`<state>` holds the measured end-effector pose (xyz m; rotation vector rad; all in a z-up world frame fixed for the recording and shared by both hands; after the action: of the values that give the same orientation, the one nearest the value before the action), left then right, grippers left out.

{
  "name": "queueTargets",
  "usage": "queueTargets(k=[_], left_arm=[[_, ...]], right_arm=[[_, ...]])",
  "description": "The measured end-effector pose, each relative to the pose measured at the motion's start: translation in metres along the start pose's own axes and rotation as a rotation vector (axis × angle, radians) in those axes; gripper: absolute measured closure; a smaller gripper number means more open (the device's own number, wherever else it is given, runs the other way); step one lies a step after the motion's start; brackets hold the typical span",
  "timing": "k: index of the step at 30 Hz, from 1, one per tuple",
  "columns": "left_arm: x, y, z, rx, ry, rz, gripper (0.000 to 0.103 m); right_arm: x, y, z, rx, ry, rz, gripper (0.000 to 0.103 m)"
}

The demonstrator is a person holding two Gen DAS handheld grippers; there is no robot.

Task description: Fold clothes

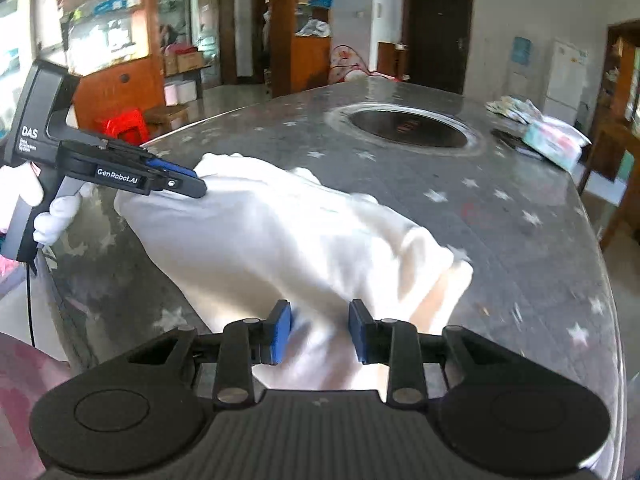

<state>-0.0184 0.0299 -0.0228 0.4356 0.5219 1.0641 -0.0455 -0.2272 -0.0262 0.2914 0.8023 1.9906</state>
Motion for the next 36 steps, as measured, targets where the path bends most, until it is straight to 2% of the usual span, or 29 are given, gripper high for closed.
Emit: queueTargets(k=[5,10,13,15,18,21,25,32,36], left_arm=[[-0.003,-0.001,0.001,0.008,-0.013,0.012,0.072],[-0.002,-0.002,0.001,0.01,-0.006,0.016,0.072],[-0.001,-0.001,0.001,0.012,0.0,0.014,0.071],[-0.001,-0.001,0.001,0.012,-0.002,0.013,0.071],[-0.002,-0.001,0.003,0.016,-0.005,0.021,0.071],[-0.008,0.004,0.006,0.009,-0.024,0.039,0.072],[-0.027,0.013,0.008,-0.014,-0.085,0.026,0.072],[-0.051,0.033,-0.01,-0.036,-0.156,-0.004,0.072],[-0.051,0.036,-0.028,-0.01,-0.157,-0.015,0.072]], right_arm=[[-0.019,-0.002,0.022,-0.024,-0.062,-0.016,0.073],[-0.027,-0.038,0.042,-0.031,-0.078,-0.023,0.073],[-0.034,-0.061,0.037,0.01,-0.091,-0.051,0.073],[-0.041,-0.062,0.036,0.007,-0.116,-0.052,0.073],[-0.042,-0.052,0.036,-0.003,-0.095,-0.103,0.073],[-0.028,-0.034,0.036,-0.034,-0.049,-0.084,0.073],[0.001,-0.014,0.035,-0.074,0.03,-0.027,0.073],[0.033,-0.013,0.016,-0.058,0.093,0.014,0.072],[0.034,-0.01,0.005,-0.055,0.089,0.009,0.07]])
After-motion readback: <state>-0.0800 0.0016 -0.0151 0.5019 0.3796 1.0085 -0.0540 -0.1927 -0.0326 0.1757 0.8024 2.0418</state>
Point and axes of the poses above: each gripper's, at about its wrist camera, not at the fingertips, and y roughly against the way its jaws point, x to its left, z to its top, the point moved 7 cm from there along -y, roughly the way its jaws point, and after that the axes turned 10 degrees about -z, right-handed, at the moved point
